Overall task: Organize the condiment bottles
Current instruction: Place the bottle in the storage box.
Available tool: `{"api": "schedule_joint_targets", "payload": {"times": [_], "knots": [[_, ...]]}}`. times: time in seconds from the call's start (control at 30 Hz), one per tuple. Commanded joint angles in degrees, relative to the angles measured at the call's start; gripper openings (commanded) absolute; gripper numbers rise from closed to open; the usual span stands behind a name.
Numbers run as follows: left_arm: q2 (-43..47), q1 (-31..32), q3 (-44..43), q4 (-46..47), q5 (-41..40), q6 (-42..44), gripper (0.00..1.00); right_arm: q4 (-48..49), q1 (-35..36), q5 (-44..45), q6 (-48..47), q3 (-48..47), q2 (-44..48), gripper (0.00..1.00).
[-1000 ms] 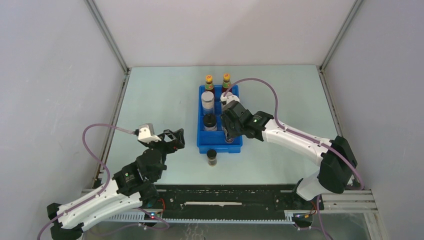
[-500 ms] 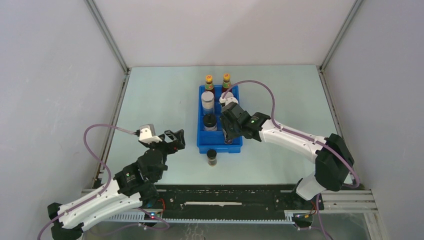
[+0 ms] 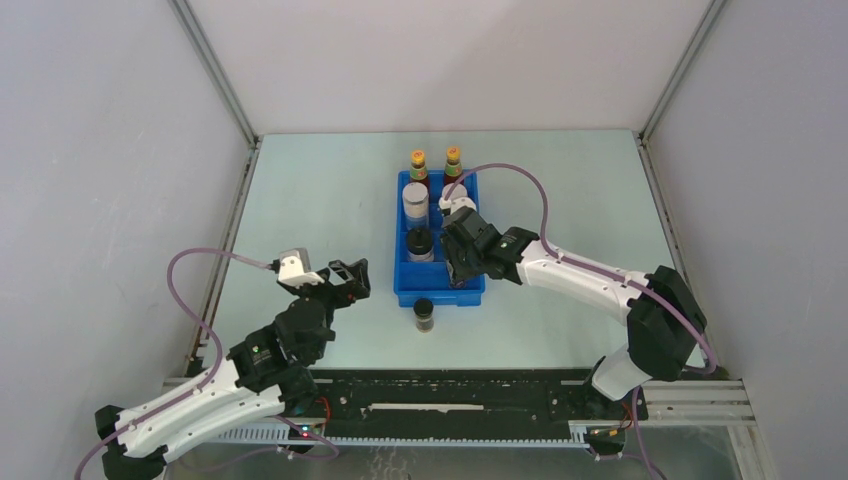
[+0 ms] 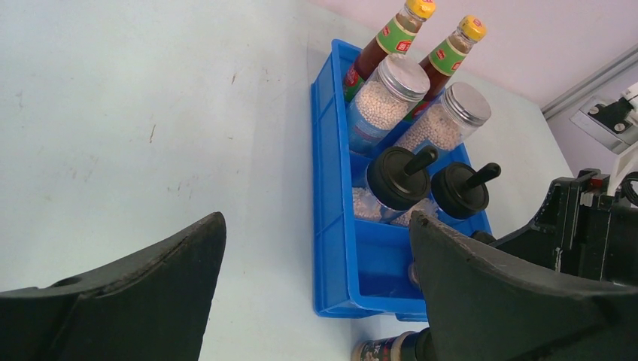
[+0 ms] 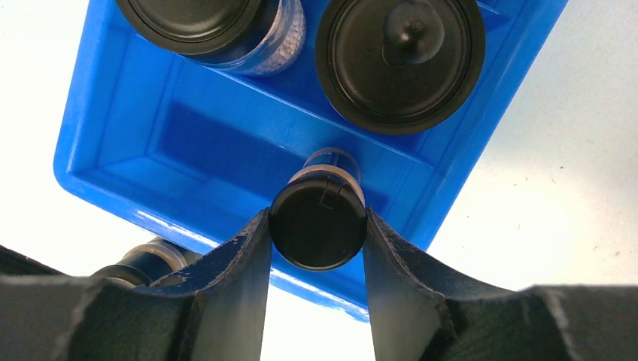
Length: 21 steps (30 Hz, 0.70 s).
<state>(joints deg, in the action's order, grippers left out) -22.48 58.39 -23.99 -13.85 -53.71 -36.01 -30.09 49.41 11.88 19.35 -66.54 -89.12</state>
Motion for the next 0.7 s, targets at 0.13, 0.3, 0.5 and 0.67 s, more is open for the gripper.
{"api": "schedule_joint_targets", "payload": {"times": [0.13, 0.3, 0.5, 0.67], "knots": [[0.0, 0.4, 1.3, 1.6, -1.6, 0.0, 0.95, 2.4, -0.6, 0.3, -0.7, 1.0, -0.1, 0.0], [-0.1, 0.4, 1.2, 1.7, -1.5, 0.0, 0.95, 2.6, -0.6, 0.2, -0.4, 1.3, -0.3, 0.0], [-0.1, 0.4, 1.2, 1.6, -1.5, 0.0, 0.95, 2.7, -0.6, 0.1, -0.3, 1.4, -0.6, 0.0], [-0.2, 0.4, 1.2, 1.6, -1.5, -0.1, 0.95, 2.8, -0.6, 0.0, -0.2, 1.4, -0.7, 0.0]]}}
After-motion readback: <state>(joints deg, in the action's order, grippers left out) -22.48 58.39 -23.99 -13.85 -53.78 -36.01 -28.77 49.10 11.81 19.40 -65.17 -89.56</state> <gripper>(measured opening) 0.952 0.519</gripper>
